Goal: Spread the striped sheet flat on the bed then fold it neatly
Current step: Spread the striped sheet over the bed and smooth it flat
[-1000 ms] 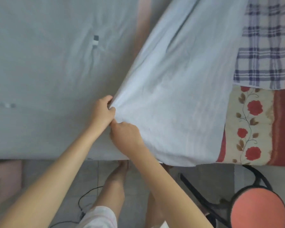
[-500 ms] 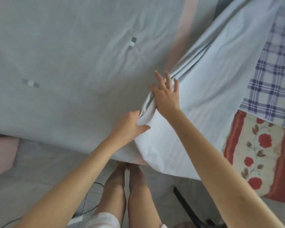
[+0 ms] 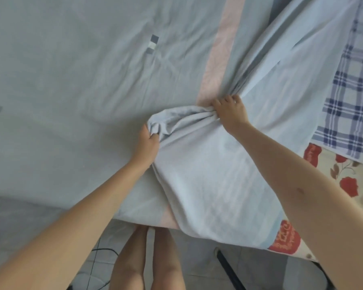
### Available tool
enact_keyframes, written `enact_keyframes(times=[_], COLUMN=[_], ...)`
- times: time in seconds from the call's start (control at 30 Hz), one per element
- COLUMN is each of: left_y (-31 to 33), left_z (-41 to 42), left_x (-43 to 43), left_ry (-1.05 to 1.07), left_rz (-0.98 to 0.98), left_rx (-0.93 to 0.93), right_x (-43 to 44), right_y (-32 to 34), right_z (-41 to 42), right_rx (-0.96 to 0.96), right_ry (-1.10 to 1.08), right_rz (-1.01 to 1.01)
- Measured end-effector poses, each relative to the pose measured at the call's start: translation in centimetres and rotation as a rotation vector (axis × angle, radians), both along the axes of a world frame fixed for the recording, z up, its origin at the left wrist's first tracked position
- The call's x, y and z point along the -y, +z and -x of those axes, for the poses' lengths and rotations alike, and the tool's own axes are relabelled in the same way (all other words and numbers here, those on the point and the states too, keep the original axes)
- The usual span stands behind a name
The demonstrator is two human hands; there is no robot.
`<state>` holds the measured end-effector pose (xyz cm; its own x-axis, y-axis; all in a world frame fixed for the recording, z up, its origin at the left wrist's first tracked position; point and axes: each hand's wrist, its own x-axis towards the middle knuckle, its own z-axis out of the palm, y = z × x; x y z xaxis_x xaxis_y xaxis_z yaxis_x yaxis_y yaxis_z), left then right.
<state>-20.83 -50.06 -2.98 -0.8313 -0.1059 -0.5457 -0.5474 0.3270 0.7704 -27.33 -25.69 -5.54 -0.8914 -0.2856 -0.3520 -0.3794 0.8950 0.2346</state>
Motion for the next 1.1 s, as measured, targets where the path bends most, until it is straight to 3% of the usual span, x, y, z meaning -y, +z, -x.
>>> enact_keyframes(times=[0.07,0.13,0.2,0.33,0.4,0.47,0.53,0.63,0.7,0.8,0.9,1.1], left_y=[-0.8,-1.3,-2.1,-3.6,-3.9,-3.8,-3.0,-1.3,0.5,2.8,4.0,4.9], left_z=[0.1,-0.1,-0.6,-1.3,-2.0,-3.1,-4.2,-4.5,-3.9,-2.8,-2.8,-2.3], left_x=[-0.9,-2.1,-3.5,-5.7,-7.3,-9.0,-10.2,-9.2,-6.8,-1.5,5.3,17.4], left_ry=[-0.25,-0.565,-0.721,-0.807,-0.978,-1.234,-1.339,-1.012,-0.759,-0.422,-0.234,-0.067], left_rz=[0.231,0.492,0.586,0.591,0.636,0.602,0.427,0.01,-0.083,-0.039,-0.076,0.122], left_rx=[-0.013,-0.052,-0.094,-0.232,-0.269,-0.189,-0.029,0.135,0.103,0.07,0.071,-0.064], right_x=[-0.8,-1.5,-2.9,-5.4,-7.2,-8.4,-8.7,-8.4,-8.2,-6.3,-3.1,9.7], right_y=[-0.2,-0.2,0.1,0.9,1.1,1.3,2.1,3.6,4.9,6.8,7.5,7.4], right_z=[0.4,0.6,0.3,-2.0,-4.0,-5.7,-6.3,-5.6,-4.7,-3.3,-2.1,4.0], right_rx=[0.009,0.056,0.107,0.312,0.388,0.427,0.439,0.347,0.242,0.117,0.113,-0.033], right_ry=[-0.087,-0.133,-0.13,-0.105,-0.14,-0.148,-0.142,-0.141,-0.133,-0.18,-0.357,-0.307], right_rz=[0.078,0.003,-0.075,-0.331,-0.404,-0.45,-0.458,-0.362,-0.223,0.091,0.329,0.409])
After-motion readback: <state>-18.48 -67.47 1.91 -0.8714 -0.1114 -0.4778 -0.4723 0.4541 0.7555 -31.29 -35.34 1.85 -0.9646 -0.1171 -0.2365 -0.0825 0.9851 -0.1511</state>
